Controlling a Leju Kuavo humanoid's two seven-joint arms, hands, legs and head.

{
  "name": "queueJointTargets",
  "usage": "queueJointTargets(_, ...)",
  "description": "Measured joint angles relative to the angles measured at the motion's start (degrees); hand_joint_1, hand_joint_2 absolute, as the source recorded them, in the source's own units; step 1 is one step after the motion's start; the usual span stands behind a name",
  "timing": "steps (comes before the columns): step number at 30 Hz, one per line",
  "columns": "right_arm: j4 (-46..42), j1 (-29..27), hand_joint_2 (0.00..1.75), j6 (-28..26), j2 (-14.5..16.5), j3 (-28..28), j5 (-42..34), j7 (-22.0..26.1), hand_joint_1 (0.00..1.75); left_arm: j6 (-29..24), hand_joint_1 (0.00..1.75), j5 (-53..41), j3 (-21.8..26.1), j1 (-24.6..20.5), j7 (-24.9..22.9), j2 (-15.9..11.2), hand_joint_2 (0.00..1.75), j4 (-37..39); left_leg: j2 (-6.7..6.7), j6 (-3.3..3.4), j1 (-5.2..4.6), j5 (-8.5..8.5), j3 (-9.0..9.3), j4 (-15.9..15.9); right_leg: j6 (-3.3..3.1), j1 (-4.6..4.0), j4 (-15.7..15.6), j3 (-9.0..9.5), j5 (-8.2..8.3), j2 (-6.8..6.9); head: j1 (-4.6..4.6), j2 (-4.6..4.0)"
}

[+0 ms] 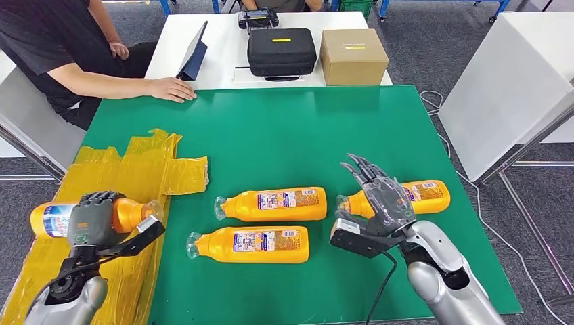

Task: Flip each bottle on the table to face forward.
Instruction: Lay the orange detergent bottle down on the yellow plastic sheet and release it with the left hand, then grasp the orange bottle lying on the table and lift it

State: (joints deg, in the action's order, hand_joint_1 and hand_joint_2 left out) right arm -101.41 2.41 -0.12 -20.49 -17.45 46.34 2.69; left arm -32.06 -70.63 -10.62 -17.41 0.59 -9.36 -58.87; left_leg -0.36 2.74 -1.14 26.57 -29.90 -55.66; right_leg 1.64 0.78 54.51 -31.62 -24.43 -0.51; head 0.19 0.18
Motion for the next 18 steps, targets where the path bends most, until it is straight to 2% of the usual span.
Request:
queueJointTargets(5,-1.9,-3.3,0.0,-1.1,-1.5,0.2,0.5,0.1,0.0,-0.2,1.75,-0.9,-3.0,-2.4,-0.1,3.6,1.75,4.3,0.02,0.01,-0.01,0.01,-0.01,0.0,0.0,0.01,0.0,0.01,0.01,0.0,-0.01,-0.01)
queueJointTargets(12,-6.1,-8.4,0.0,-1.9,-1.9,0.5,3.1,-1.5,0.0,2.5,1.75,-0.9,-7.0,-6.2,0.2,9.2,1.75,8.3,0.0,0.03,0.0,0.02,-0.05,-0.1,0.0,0.0,0.0,0.0,0.01,0.01,-0.02,0.0)
queueJointTargets(18,-7.1,-8.6,0.0,-1.0,-2.5,0.8,2.7,-1.5,0.0,5.0,1.75,-0.7,-9.5,-10.0,-0.4,13.2,1.75,11.1,0.0,0.03,0.0,0.01,-0.05,-0.1,0.02,0.01,0.0,0.03,0.03,0.02,0.0,-0.01)
